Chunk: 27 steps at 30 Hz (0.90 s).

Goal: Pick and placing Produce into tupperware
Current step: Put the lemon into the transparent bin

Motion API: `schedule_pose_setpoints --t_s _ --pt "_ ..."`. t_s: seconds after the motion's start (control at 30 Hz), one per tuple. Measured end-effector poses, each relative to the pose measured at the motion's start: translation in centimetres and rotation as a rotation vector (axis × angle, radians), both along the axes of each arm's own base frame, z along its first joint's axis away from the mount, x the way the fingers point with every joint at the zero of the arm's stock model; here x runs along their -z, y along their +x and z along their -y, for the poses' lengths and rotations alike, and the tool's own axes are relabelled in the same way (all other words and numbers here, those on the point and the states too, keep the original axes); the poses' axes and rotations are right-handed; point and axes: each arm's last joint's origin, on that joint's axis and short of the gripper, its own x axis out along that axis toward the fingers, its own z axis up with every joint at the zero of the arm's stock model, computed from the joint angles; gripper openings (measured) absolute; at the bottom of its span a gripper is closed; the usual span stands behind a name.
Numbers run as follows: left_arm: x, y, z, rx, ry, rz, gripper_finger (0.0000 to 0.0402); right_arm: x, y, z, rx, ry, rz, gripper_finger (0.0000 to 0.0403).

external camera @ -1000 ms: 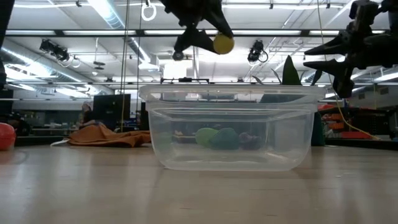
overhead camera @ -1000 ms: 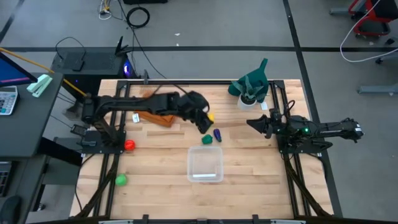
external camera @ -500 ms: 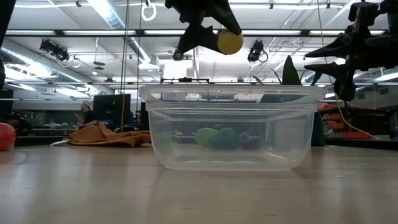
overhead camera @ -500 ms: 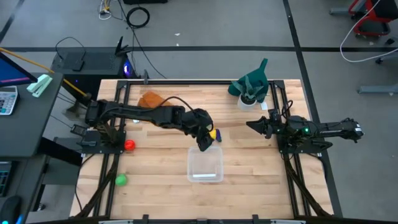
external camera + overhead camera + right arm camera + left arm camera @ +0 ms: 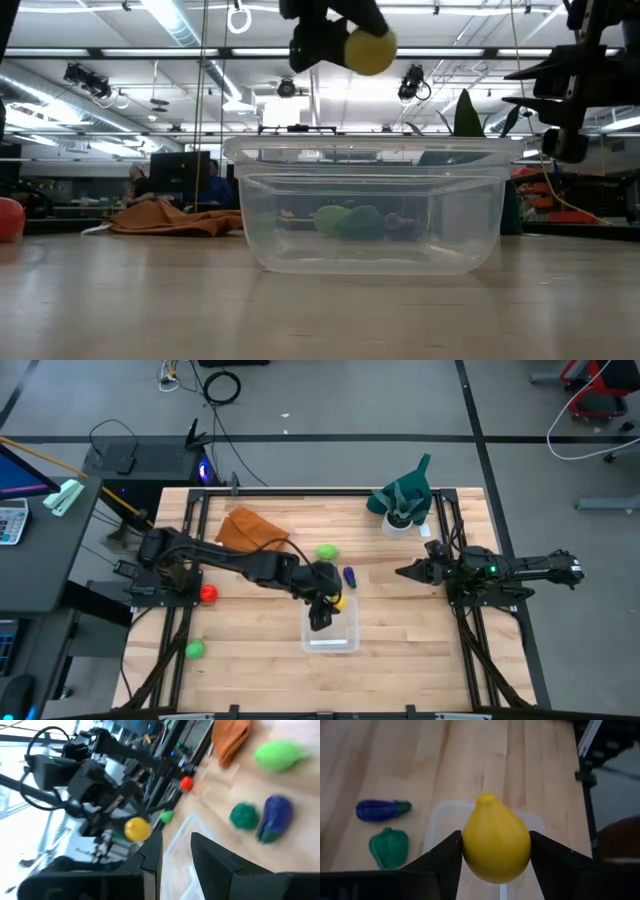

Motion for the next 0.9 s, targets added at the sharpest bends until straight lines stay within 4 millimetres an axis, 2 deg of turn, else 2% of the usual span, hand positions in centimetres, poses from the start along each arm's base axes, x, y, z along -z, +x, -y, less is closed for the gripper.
schedule_pose_setpoints --t_s 0.23,0.47,0.63,0.9 --pt "3.5 1.2 1.6 0.073 0.051 -0.071 0.0220 0.0 0.0 -0.6 -0.139 0.114 -0.014 0.0068" --pt "6.7 1.9 2.0 0.038 0.038 -0.184 0.0209 0.1 -0.1 -1.0 -0.188 0.120 -0.024 0.0068" --pt "7.9 2.0 2.0 -0.014 0.009 -0.243 0.0220 0.1 0.0 -1.0 -0.191 0.084 -0.028 0.0068" --pt "8.2 1.6 1.7 -0.122 -0.046 -0.308 0.0210 0.2 0.0 -1.1 -0.216 0.041 -0.030 0.0068"
